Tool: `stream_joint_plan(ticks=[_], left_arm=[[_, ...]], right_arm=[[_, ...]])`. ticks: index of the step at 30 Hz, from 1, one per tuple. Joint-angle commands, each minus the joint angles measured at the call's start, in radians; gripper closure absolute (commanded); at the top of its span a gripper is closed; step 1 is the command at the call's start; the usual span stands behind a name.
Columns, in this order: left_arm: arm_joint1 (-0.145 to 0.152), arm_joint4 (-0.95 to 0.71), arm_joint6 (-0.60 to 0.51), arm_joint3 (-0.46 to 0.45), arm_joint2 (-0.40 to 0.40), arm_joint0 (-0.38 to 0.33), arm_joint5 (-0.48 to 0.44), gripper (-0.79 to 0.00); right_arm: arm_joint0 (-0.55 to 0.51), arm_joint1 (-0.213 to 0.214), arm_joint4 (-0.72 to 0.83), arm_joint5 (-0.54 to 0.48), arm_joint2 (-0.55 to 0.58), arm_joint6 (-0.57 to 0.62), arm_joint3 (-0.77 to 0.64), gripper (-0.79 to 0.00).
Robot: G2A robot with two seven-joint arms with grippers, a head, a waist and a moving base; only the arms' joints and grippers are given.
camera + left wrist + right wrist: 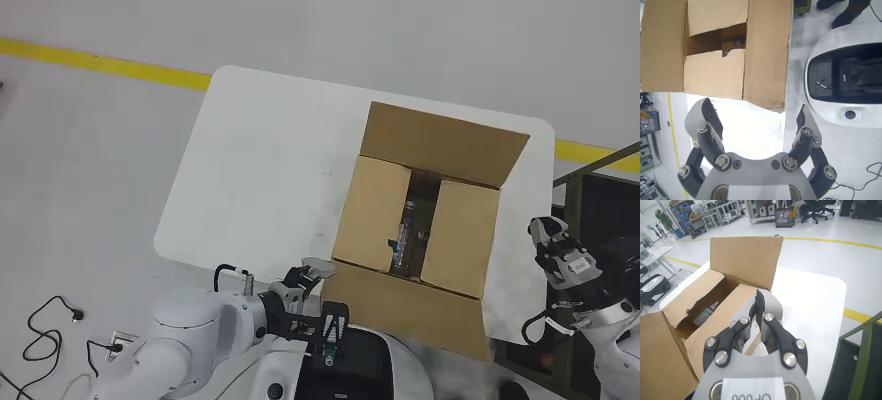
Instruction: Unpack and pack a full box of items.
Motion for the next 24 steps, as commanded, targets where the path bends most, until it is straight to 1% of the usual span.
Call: stream_joint_plan(ticks=[1,4,6,8,10,13,16,18,21,24], left_arm=[[0.007,-0.023,-0.014,0.0,0.015,-0.011,0.015,-0.785],[0.01,-0.047,-0.047,0.0,0.045,-0.035,0.047,-0.785],[0.005,-0.077,-0.072,0.0,0.062,-0.064,0.081,-0.785],[-0.005,-0.084,-0.077,0.008,0.088,-0.108,0.122,-0.785],[-0.018,-0.067,-0.073,0.031,0.123,-0.165,0.166,-0.785],[-0.044,-0.056,-0.018,0.073,0.182,-0.266,0.218,-0.785],[-0.07,-0.032,0.005,0.126,0.253,-0.369,0.223,-0.785],[-0.086,-0.034,0.012,0.163,0.288,-0.424,0.227,-0.785],[-0.106,-0.053,0.03,0.203,0.31,-0.49,0.248,-0.785],[-0.122,-0.069,0.044,0.241,0.317,-0.536,0.285,-0.785]], right_arm=[[0.004,0.001,0.003,-0.004,0.004,0.002,0.006,0.0],[0.014,0.002,0.004,-0.008,0.005,0.008,0.016,0.0],[0.021,0.003,0.003,-0.01,0.005,0.012,0.022,0.0],[0.027,0.004,0.0,-0.013,0.004,0.016,0.026,0.0],[0.033,0.006,-0.004,-0.017,0.003,0.019,0.03,0.0],[0.042,0.007,-0.012,-0.02,0.001,0.022,0.036,0.0],[0.049,0.008,-0.023,-0.017,-0.001,0.023,0.043,0.0],[0.052,0.009,-0.03,-0.013,0.0,0.021,0.048,0.0],[0.057,0.009,-0.036,0.006,0.01,0.015,0.063,0.0],[0.069,0.011,-0.036,0.03,0.025,0.016,0.083,0.0]])
